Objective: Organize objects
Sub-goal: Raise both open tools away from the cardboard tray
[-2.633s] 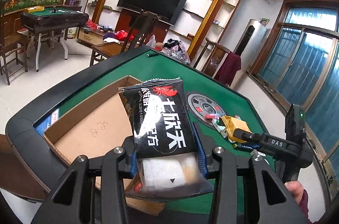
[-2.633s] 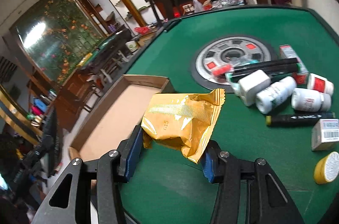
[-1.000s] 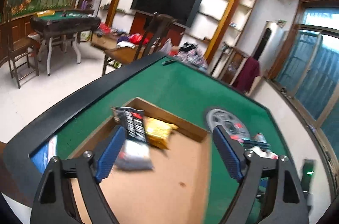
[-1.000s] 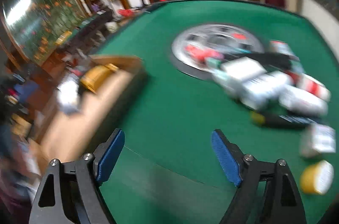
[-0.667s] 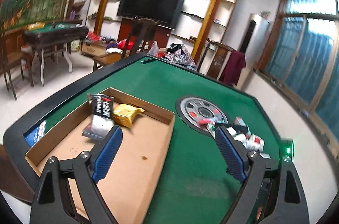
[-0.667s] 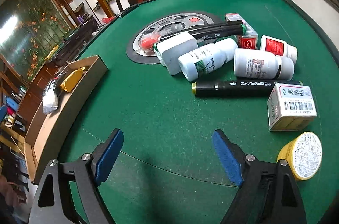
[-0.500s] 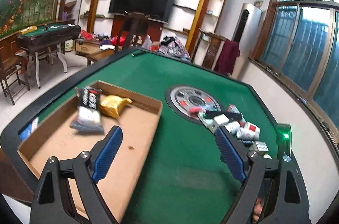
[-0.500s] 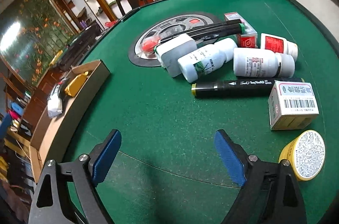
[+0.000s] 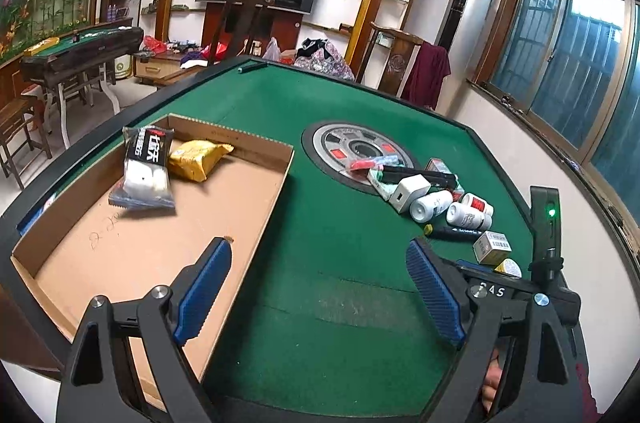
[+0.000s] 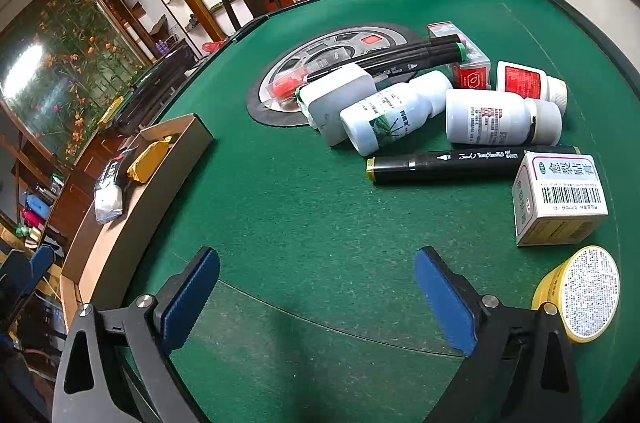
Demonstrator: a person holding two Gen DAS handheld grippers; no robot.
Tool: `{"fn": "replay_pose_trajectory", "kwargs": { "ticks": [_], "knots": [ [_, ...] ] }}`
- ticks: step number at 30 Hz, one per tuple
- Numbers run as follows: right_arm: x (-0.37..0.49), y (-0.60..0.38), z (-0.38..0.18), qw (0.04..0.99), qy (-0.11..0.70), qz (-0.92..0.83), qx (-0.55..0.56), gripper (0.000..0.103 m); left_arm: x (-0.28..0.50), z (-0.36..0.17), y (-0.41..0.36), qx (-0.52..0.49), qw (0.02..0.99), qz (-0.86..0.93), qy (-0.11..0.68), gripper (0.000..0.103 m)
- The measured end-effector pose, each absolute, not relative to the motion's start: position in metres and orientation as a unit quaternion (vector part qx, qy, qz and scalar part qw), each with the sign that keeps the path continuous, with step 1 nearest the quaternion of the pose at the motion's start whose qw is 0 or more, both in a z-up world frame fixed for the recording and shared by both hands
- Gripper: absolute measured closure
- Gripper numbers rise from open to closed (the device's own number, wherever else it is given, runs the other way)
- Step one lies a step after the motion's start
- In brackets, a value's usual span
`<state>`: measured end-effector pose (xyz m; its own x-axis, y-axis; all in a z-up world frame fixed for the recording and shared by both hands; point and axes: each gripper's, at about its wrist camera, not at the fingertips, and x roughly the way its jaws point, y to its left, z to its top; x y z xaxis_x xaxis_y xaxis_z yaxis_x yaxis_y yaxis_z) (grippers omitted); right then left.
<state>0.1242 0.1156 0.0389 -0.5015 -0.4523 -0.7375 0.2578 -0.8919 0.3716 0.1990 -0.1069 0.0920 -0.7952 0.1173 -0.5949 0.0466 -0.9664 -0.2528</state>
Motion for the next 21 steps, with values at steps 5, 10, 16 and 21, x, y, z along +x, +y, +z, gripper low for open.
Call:
{"fn": "replay_pose_trajectory", "kwargs": {
  "ticks": [5, 10, 16, 21],
  "knots": [
    [0.1239, 0.1148, 0.0390, 0.209, -0.107, -0.859, 0.455, 0.002, 0.1973, 0.0858, -0.1048, -0.329, 0.022, 0.935, -0.127, 0.015],
    [0.1241, 0.1134, 0.0390, 0.208, -0.107, -0.859, 0.455, 0.001, 0.1967, 0.0827, -0.1036, -0.332, 0.025, 0.935, -0.125, 0.015],
    [0.1239, 0.1121, 0.0390, 0.209, -0.107, -0.859, 0.454, 0.001, 0.1970, 0.0804, -0.1063, -0.336, 0.025, 0.932, -0.131, 0.015],
    [0.1229, 0.1118, 0.0398, 0.185, -0.107, -0.863, 0.457, 0.001, 0.1959, 0.0817, -0.1085, -0.337, 0.032, 0.931, -0.138, 0.015]
  ]
}}
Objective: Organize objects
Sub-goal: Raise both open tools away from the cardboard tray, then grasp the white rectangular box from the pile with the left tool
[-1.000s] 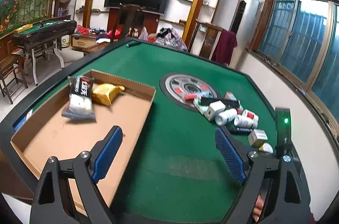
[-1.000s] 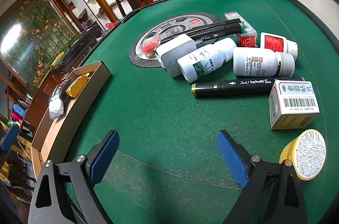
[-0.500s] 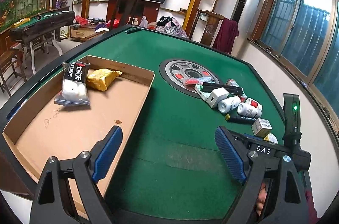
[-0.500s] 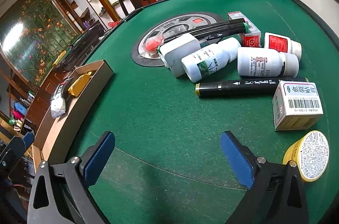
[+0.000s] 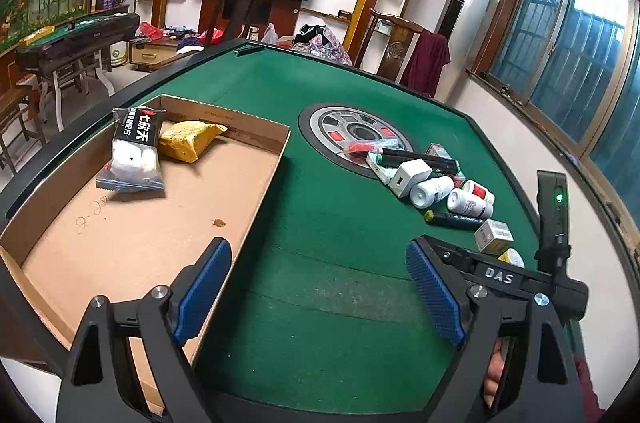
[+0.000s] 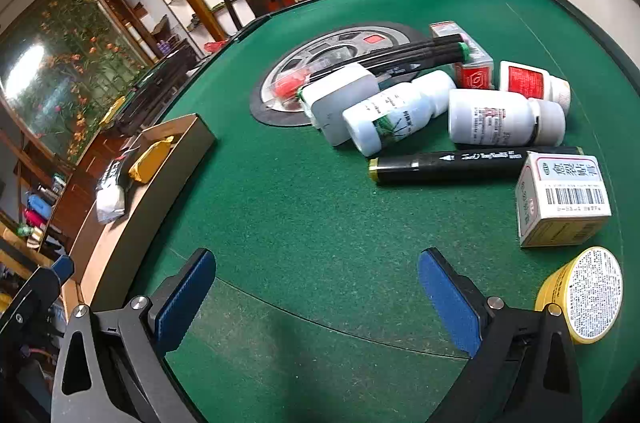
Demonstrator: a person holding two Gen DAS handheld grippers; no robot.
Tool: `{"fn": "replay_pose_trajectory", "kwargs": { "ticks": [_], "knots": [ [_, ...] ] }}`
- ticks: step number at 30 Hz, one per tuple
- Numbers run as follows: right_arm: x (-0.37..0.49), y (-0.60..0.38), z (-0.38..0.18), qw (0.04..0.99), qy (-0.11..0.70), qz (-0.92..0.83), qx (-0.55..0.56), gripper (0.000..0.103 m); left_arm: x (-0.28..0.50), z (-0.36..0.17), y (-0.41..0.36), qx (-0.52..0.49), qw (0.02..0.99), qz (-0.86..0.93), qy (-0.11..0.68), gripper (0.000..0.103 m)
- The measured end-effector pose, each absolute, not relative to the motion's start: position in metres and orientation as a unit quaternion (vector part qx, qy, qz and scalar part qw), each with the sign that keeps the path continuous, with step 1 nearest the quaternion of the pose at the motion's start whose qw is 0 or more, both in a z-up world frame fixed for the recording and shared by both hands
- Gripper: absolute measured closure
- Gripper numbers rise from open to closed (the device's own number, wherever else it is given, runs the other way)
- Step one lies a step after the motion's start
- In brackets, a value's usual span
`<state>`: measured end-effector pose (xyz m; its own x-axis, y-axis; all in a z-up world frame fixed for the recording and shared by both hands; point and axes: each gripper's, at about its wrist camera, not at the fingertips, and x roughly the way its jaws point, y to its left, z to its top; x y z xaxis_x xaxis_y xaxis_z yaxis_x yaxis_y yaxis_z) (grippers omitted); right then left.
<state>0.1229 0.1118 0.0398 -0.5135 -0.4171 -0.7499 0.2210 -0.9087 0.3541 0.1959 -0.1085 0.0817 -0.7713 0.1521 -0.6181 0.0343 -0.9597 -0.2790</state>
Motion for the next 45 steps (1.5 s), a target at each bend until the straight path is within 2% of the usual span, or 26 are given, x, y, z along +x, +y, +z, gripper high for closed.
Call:
{"fn": "replay_pose_trajectory", "kwargs": {
  "ticks": [9, 13, 17, 19, 22, 23, 24, 25, 27, 31, 45],
  "knots": [
    [0.106, 0.118, 0.046, 0.157, -0.142, -0.854, 0.476, 0.001, 0.154, 0.071, -0.110, -0.370, 0.045, 0.918, -0.135, 0.014],
    [0.128, 0.145, 0.095, 0.146, -0.124, -0.898, 0.397, 0.001, 0.136, 0.075, -0.104, -0.368, 0.060, 0.919, -0.129, 0.014],
    [0.152, 0.189, 0.140, 0.067, -0.129, -0.957, 0.251, 0.000, 0.105, 0.080, -0.073, -0.376, 0.113, 0.916, -0.081, 0.014],
    [0.131, 0.207, 0.140, 0.034, -0.148, -0.953, 0.263, 0.000, 0.094, 0.082, -0.054, -0.377, 0.135, 0.915, -0.047, 0.014],
    [0.085, 0.227, 0.120, 0.052, -0.194, -0.928, 0.313, 0.000, 0.084, 0.083, -0.025, -0.366, 0.152, 0.918, 0.019, 0.014],
    [0.076, 0.231, 0.113, 0.052, -0.201, -0.924, 0.321, 0.000, 0.080, 0.083, -0.017, -0.363, 0.158, 0.918, 0.034, 0.016],
    [0.071, 0.234, 0.106, 0.049, -0.204, -0.922, 0.327, 0.000, 0.076, 0.082, -0.011, -0.362, 0.166, 0.916, 0.043, 0.028],
    [0.066, 0.237, 0.099, 0.049, -0.209, -0.918, 0.333, 0.000, 0.071, 0.081, -0.007, -0.365, 0.172, 0.914, 0.049, 0.051],
    [0.064, 0.245, 0.087, 0.053, -0.226, -0.909, 0.345, 0.000, 0.054, 0.075, 0.001, -0.386, 0.184, 0.903, 0.053, 0.074],
    [0.064, 0.260, 0.078, 0.045, -0.253, -0.901, 0.350, 0.000, 0.034, 0.067, 0.010, -0.392, 0.219, 0.891, 0.067, 0.074],
    [0.057, 0.249, 0.065, 0.062, -0.252, -0.891, 0.372, 0.000, 0.000, 0.054, 0.038, -0.395, 0.261, 0.867, 0.153, 0.071]
  ]
}}
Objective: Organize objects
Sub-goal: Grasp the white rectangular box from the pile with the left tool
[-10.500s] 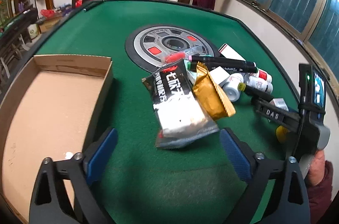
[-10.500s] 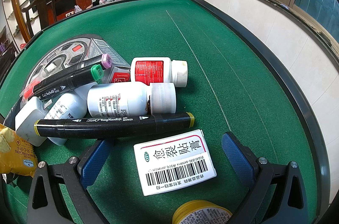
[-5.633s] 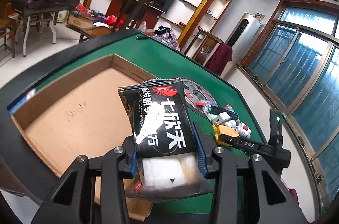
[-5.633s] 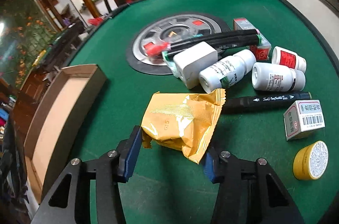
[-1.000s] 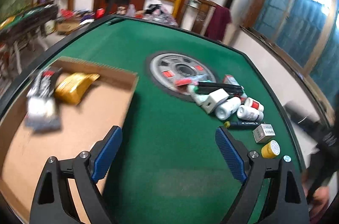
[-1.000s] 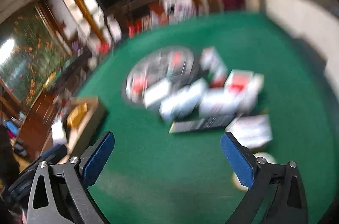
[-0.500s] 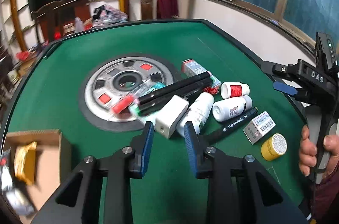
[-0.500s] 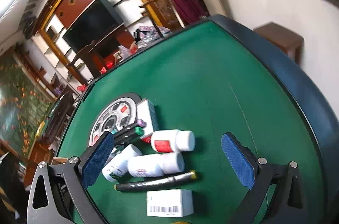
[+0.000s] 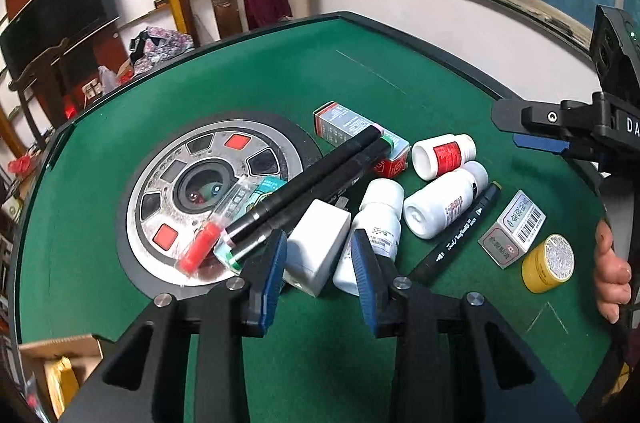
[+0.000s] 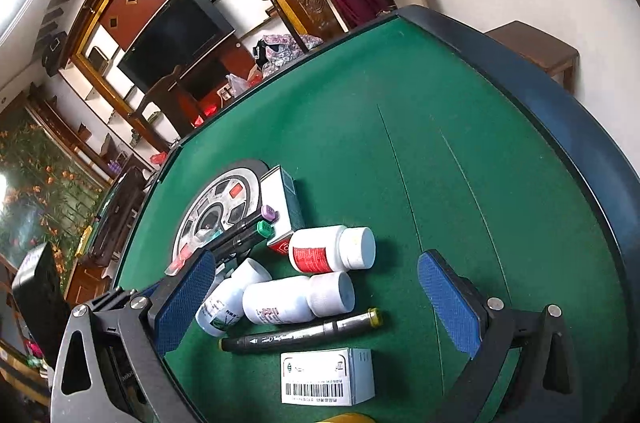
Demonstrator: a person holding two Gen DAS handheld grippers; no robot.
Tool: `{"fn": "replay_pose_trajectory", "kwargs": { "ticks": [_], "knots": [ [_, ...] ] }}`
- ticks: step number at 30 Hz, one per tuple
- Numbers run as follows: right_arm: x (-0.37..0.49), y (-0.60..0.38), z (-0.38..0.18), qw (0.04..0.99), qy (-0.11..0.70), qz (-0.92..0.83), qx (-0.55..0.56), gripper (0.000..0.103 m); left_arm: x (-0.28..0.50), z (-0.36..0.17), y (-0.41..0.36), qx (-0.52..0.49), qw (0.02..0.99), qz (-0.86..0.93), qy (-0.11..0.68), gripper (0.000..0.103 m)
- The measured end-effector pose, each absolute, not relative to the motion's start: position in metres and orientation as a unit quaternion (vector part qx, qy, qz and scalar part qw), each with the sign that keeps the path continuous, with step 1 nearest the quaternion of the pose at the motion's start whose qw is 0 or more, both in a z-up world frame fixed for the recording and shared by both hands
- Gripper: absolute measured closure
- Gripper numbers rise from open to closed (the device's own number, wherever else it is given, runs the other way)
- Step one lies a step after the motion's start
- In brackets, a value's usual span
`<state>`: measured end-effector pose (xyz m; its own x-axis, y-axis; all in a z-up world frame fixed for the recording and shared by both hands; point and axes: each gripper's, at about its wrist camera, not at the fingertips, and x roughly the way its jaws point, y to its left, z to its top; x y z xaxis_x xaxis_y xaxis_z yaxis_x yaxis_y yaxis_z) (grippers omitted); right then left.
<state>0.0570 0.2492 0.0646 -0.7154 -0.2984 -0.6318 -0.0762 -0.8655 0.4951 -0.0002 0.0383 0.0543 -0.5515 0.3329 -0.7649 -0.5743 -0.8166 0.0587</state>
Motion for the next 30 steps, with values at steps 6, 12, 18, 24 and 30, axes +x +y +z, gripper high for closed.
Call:
{"fn": "replay_pose_trajectory", "kwargs": {
  "ticks": [6, 12, 18, 24, 30],
  "knots": [
    [0.056, 0.250, 0.059, 0.066, -0.263, -0.883, 0.383, 0.000, -0.001, 0.047, 0.039, -0.392, 0.281, 0.857, 0.182, 0.059],
    [0.055, 0.246, 0.059, 0.065, -0.253, -0.886, 0.383, 0.000, -0.010, 0.048, 0.042, -0.412, 0.286, 0.848, 0.171, 0.077],
    [0.054, 0.245, 0.057, 0.063, -0.253, -0.885, 0.387, 0.000, 0.001, 0.030, 0.055, -0.420, 0.277, 0.840, 0.201, 0.081],
    [0.056, 0.240, 0.060, 0.061, -0.234, -0.893, 0.378, 0.000, 0.004, 0.032, 0.051, -0.413, 0.244, 0.863, 0.159, 0.082],
    [0.057, 0.236, 0.058, 0.065, -0.229, -0.892, 0.385, 0.000, 0.038, 0.066, 0.023, -0.382, 0.220, 0.891, 0.110, 0.082]
  ]
}}
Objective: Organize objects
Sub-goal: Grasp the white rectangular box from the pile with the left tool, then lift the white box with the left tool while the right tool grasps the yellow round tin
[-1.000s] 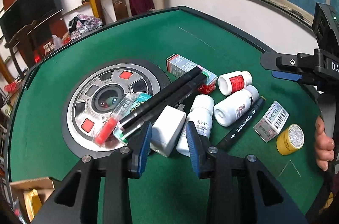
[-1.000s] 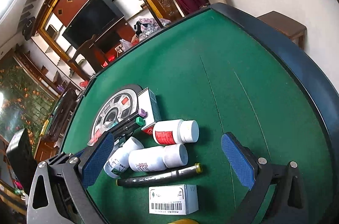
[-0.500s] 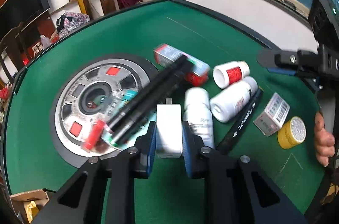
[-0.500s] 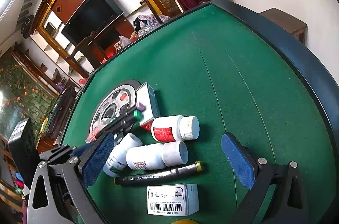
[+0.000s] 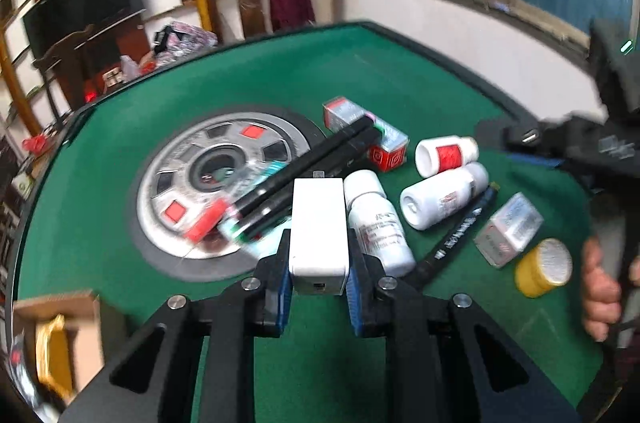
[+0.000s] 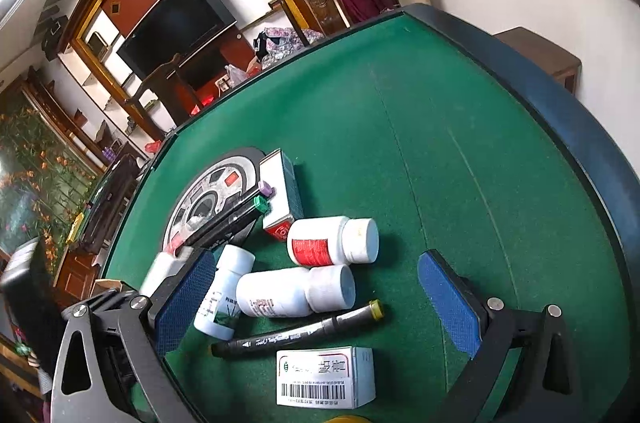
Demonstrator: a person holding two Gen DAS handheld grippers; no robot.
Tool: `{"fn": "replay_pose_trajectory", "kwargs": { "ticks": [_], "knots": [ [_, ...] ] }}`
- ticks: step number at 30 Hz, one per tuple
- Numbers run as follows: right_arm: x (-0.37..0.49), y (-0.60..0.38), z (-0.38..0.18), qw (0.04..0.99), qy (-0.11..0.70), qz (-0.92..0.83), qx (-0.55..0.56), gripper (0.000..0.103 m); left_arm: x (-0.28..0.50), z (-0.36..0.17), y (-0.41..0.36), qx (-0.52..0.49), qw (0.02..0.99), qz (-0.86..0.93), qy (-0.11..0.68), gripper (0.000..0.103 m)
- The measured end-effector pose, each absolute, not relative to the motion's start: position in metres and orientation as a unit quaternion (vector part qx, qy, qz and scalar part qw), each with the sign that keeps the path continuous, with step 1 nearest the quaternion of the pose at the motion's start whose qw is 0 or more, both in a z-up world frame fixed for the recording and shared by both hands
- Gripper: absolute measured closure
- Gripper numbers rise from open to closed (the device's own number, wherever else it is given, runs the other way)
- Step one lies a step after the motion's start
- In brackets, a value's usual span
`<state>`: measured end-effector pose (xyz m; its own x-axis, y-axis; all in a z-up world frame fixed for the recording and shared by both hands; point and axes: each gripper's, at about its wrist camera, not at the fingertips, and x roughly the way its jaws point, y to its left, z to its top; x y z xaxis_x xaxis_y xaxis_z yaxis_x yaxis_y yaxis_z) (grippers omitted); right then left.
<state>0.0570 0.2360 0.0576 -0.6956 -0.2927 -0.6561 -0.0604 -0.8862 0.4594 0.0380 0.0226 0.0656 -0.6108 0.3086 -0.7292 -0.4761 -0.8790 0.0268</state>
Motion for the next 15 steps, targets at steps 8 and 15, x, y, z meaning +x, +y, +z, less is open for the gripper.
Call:
{"fn": "replay_pose_trajectory", "kwargs": {
  "ticks": [8, 15],
  "knots": [
    [0.105, 0.215, 0.116, 0.048, -0.144, -0.946, 0.285, 0.004, 0.121, 0.109, -0.036, -0.336, 0.187, 0.922, 0.053, 0.081],
    [0.250, 0.159, 0.253, 0.091, -0.017, -0.995, 0.031, 0.000, 0.159, 0.115, -0.082, -0.323, 0.151, 0.934, 0.007, 0.081]
  ]
}}
